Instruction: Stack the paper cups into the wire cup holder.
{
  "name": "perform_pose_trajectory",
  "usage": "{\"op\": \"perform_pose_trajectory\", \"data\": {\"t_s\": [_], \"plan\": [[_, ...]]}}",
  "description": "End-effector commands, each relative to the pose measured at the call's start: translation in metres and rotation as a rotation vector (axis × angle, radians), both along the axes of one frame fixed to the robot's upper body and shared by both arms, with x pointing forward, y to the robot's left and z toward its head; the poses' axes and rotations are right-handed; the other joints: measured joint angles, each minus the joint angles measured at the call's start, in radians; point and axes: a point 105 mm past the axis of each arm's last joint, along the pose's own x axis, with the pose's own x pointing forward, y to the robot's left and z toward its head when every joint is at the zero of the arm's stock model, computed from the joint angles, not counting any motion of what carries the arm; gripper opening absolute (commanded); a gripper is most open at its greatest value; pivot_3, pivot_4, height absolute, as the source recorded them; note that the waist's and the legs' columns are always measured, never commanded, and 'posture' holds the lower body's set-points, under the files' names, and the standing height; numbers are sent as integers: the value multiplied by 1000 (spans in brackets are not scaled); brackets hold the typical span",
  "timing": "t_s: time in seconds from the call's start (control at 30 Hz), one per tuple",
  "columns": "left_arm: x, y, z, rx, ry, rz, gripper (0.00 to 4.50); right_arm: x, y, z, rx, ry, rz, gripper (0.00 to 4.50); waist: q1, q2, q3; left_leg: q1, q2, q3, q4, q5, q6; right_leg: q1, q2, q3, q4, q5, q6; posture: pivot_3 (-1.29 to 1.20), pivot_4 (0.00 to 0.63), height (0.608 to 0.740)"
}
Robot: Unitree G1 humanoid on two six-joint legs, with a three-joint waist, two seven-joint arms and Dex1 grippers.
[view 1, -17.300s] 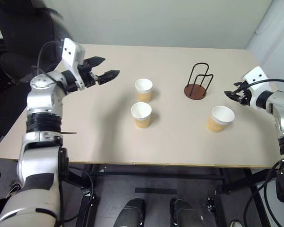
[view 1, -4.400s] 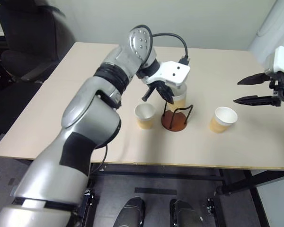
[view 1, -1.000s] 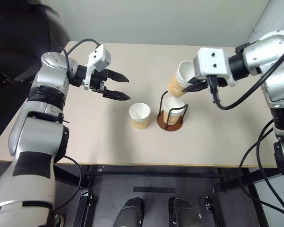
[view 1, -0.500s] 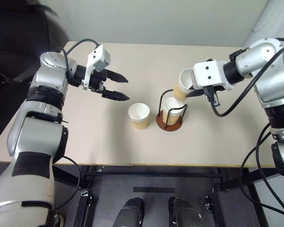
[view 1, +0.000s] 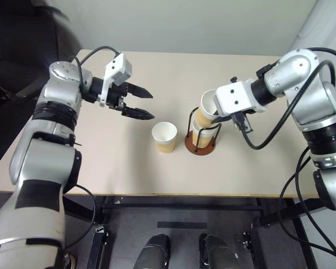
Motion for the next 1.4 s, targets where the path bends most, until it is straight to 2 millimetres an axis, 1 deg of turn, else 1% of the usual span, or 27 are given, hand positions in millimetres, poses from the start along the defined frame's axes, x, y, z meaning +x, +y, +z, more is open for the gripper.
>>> {"op": "perform_pose_trajectory", "data": {"t_s": [0.03,0.27,0.57,0.67,0.73,0.9,0.97,1.03,1.07,1.1,1.13,1.2,1.27,1.33,1.4], "plan": [[-6,-6,19,-10,-48,-56,4290,1,0,1,-34,-34,22,30,0,0,0,0,0,-1,0,0,0,0,-1,0,0,0,0,0,150,740],[-7,-6,20,-9,-47,-61,4290,3,0,-6,-85,-28,51,30,-1,0,0,0,0,0,0,0,0,0,0,0,0,1,1,0,150,740],[-7,-9,20,-10,-45,-70,4290,3,11,-8,-93,-25,85,30,-2,-1,0,1,1,-1,0,0,0,1,0,0,0,1,-2,0,150,740],[-7,-9,20,-10,-46,-72,4290,2,15,-7,-82,-16,94,615,-3,-1,0,1,1,-2,0,0,0,1,0,1,0,1,-2,0,150,740],[-7,-10,20,-10,-46,-73,4290,1,16,-6,-78,-12,98,1260,-3,-1,0,2,1,-2,0,0,1,1,0,0,0,2,-3,0,150,740],[-8,-10,20,-10,-45,-75,4290,1,20,-1,-42,-11,99,3095,-3,0,0,1,1,-3,0,1,1,1,0,0,0,3,-4,0,150,740],[-7,-10,20,-10,-45,-75,4290,-2,23,2,-9,-1,101,3844,-3,0,0,1,1,-4,0,1,1,1,0,0,0,3,-4,0,150,740],[-7,-11,20,-12,-45,-75,4290,-3,29,10,63,11,95,4458,-3,0,0,1,0,-3,0,1,1,0,1,0,0,3,-5,0,150,740],[-7,-11,20,-13,-44,-76,4290,-4,31,13,96,18,90,4458,-4,0,0,1,1,-3,0,1,0,0,0,0,0,3,-5,0,150,740],[-7,-11,20,-16,-44,-74,4290,-7,34,21,162,38,78,4458,-4,-1,0,1,1,-2,0,2,-1,0,1,0,0,3,-5,0,150,740],[-6,-12,20,-19,-46,-74,4290,-9,36,30,239,61,60,4458,-3,0,0,1,0,-2,-1,2,-1,0,1,0,0,3,-5,0,150,740],[-6,-11,15,14,-36,-71,4290,-16,33,49,394,116,12,4458,-1,0,0,0,0,-2,-1,4,-4,0,1,0,0,3,-5,0,150,740],[-7,-10,10,55,-41,-77,4290,-25,21,54,455,157,-29,4458,3,-1,0,-1,1,-3,-1,4,-4,0,0,0,-1,3,-5,0,150,740],[-9,-10,11,76,-65,-92,4290,-33,8,57,499,198,-72,4458,9,-1,-1,-1,0,-3,-1,4,-4,0,0,-1,-1,2,-7,0,150,740],[-9,-11,13,106,-98,-105,4290,-35,-2,61,529,199,-116,4458,10,-1,-1,0,0,-2,-1,4,-4,1,1,-1,-1,1,-7,0,150,740]]}}
